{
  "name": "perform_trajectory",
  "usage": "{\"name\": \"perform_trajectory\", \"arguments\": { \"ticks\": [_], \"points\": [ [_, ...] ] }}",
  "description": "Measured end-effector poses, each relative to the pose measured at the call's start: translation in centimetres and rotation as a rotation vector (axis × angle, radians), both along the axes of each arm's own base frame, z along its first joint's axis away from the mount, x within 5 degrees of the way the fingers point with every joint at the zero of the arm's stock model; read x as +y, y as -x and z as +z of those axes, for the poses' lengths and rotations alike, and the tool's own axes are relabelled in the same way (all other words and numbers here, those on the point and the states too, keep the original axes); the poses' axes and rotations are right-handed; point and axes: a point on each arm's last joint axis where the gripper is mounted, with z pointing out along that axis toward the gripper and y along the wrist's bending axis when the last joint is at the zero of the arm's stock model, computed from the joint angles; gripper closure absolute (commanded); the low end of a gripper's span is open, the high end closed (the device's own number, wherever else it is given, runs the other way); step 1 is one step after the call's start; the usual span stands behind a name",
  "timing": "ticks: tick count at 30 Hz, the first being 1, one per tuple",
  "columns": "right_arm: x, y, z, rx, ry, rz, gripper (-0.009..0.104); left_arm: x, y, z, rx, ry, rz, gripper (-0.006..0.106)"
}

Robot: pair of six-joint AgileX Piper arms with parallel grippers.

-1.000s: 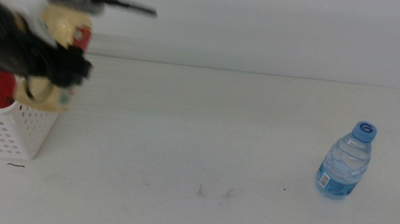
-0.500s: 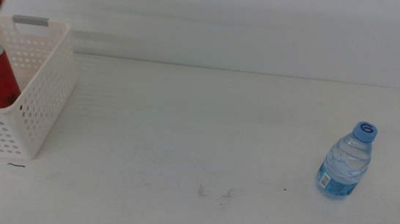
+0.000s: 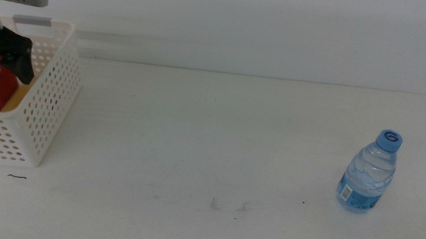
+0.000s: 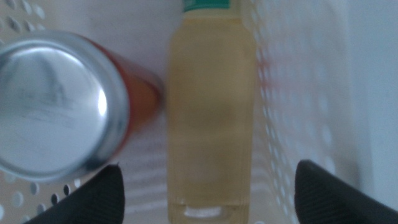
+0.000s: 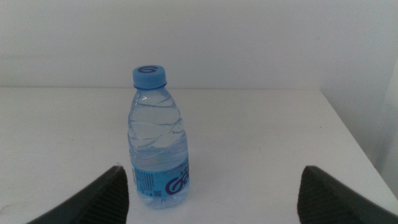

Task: Use arms to grab the bottles and put them into the dustbin to the left of the table.

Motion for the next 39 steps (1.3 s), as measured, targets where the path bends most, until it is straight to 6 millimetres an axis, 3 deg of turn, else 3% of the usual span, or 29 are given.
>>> {"name": "perform_trajectory", "arguments": {
  "ticks": [7,10,13,17,22,27,35,39],
  "points": [
    [0.0,0.0,0.0,0.0,0.0,0.0,0.005,-0.2,0.2,1.0,-0.032,0.024,0.04,0.007],
    [0.0,0.0,0.0,0.0,0.0,0.0,0.005,-0.4,1.1,3.2,-0.082,0.029,0.086,0.007],
    [0.0,0.0,0.0,0.0,0.0,0.0,0.005,-0.9,2.9,6.6,-0.167,0.026,0.114,0.007],
    [0.0,0.0,0.0,0.0,0.0,0.0,0.005,-3.3,7.4,10.9,-0.307,0.019,0.086,0.007],
    [0.0,0.0,0.0,0.0,0.0,0.0,0.005,-6.7,13.1,13.7,-0.579,0.043,0.041,0.007],
    [0.0,0.0,0.0,0.0,0.0,0.0,0.005,-9.4,18.5,14.9,-0.735,0.111,-0.024,0.007],
    [0.0,0.0,0.0,0.0,0.0,0.0,0.005,-12.2,23.6,15.6,-0.753,0.166,-0.19,0.007],
    [0.0,0.0,0.0,0.0,0.0,0.0,0.005,-13.3,26.4,14.8,-0.848,0.2,-0.249,0.007]
  ]
}}
